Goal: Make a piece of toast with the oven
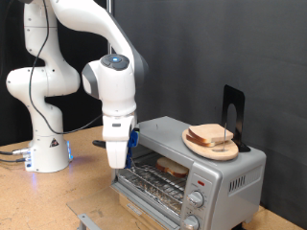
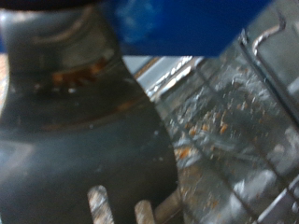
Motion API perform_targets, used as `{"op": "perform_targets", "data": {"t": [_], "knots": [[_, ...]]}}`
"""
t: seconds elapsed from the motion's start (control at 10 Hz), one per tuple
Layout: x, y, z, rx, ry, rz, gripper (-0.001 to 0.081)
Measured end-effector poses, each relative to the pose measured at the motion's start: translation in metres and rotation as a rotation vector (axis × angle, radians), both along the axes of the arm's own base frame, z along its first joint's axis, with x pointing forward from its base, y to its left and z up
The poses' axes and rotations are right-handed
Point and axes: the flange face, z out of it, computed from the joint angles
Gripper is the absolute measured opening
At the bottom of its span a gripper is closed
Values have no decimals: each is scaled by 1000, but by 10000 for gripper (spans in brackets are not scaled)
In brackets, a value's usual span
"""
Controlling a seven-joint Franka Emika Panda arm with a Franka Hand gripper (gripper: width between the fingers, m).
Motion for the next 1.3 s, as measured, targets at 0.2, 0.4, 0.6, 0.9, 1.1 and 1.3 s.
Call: {"op": "perform_targets", "data": {"t": [0.2,0.4,0.6,0.9,1.1,1.3], "knots": [[-10,-16,-4,33,5,7,403],[-26,-42,2,99,-41,-24,403],[-45,-67,11,136,-85,-66,403],[-74,-106,18,141,-103,-136,403],[-88,-126,25,160,-109,-176,403],[-87,-122,24,173,-113,-169,403]]}}
